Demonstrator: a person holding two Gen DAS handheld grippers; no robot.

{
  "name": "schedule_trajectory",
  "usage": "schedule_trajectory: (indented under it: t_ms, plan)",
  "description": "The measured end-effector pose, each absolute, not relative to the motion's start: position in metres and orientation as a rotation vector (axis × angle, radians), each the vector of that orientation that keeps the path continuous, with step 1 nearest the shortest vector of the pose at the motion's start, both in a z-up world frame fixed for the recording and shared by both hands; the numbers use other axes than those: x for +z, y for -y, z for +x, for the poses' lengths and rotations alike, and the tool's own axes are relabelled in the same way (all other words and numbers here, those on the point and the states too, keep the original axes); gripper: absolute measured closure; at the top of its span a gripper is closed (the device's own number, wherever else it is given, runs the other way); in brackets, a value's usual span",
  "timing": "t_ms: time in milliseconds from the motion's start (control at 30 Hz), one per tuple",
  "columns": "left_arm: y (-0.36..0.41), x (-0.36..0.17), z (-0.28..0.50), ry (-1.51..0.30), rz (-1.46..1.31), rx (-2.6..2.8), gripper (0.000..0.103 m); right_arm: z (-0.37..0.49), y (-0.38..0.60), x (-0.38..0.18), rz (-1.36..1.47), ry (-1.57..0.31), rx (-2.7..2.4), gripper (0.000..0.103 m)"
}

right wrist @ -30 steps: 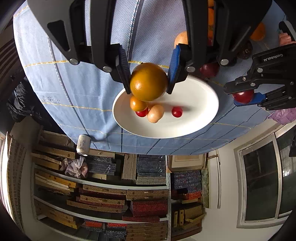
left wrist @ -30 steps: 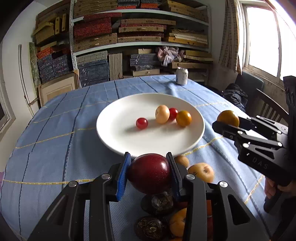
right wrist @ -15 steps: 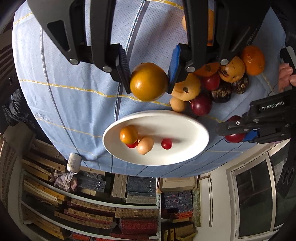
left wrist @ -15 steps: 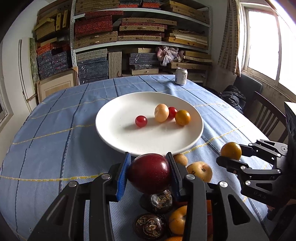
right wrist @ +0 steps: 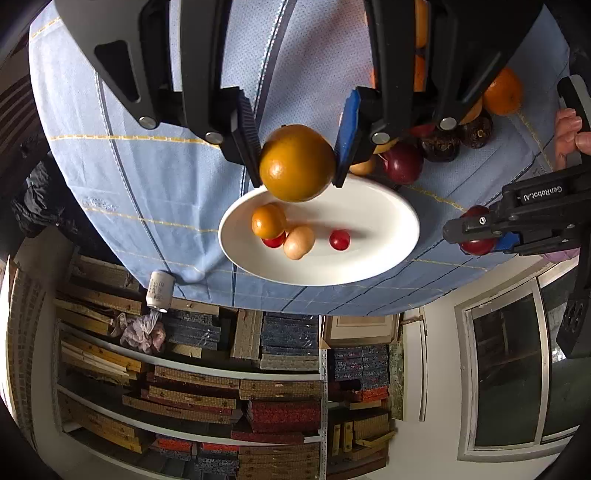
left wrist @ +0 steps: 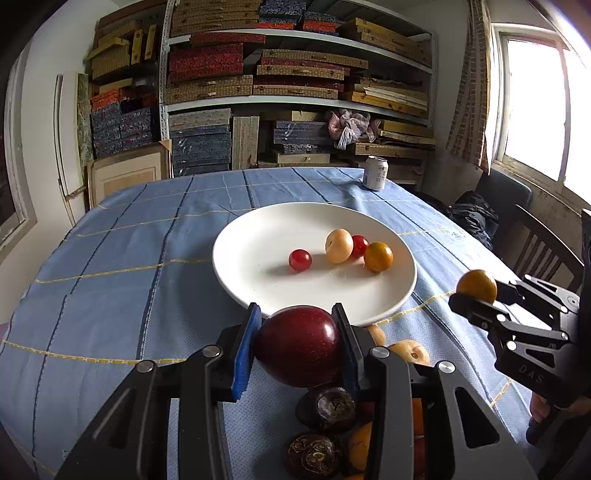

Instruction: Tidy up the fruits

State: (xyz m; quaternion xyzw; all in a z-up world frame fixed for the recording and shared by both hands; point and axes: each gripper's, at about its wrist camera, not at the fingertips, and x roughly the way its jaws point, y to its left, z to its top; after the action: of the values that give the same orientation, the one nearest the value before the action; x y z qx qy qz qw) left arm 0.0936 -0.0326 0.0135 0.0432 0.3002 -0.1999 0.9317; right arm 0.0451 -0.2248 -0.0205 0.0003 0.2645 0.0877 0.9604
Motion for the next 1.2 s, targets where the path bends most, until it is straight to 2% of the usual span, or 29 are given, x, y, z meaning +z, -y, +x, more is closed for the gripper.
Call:
schedule_trajectory:
  t_ms: [200, 467, 633, 700, 733, 767, 1000, 1033, 1200]
  plan:
    - [0.039, 0.021, 0.101, -0.646, 0.077, -0.463, 0.064, 0.063, 0.224, 0.01, 0.011, -0.517, 0.179, 0.066]
    - [0.055, 0.073, 0.123, -0.587, 0.102, -0.438, 0.064, 0.091, 0.224, 0.056, 0.055, -0.459, 0.159, 0.066]
    - [0.051, 0.067, 0.127, -0.593, 0.082, -0.42, 0.066, 0.098, 0.23, 0.063, 0.112, -0.449, 0.188, 0.066]
    - [0.035, 0.054, 0.117, -0.597, 0.052, -0.389, 0.06, 0.094, 0.229, 0.061, 0.088, -0.438, 0.177, 0.066]
    - [0.028, 0.046, 0.111, -0.607, 0.052, -0.362, 0.043, 0.092, 0.229, 0.058, 0.085, -0.44, 0.175, 0.066]
    - [0.023, 0.036, 0.105, -0.62, 0.071, -0.328, 0.032, 0.09, 0.229, 0.055, 0.084, -0.446, 0.189, 0.066]
    - [0.013, -0.027, 0.088, -0.73, 0.234, -0.283, 0.032, 0.084, 0.224, 0.046, 0.076, -0.461, 0.215, 0.066]
    - [0.012, -0.033, 0.092, -0.749, 0.246, -0.27, 0.03, 0.084, 0.223, 0.045, 0.067, -0.461, 0.215, 0.066]
    - [0.019, -0.045, 0.099, -0.77, 0.335, -0.273, 0.033, 0.087, 0.215, 0.04, 0.048, -0.48, 0.225, 0.066]
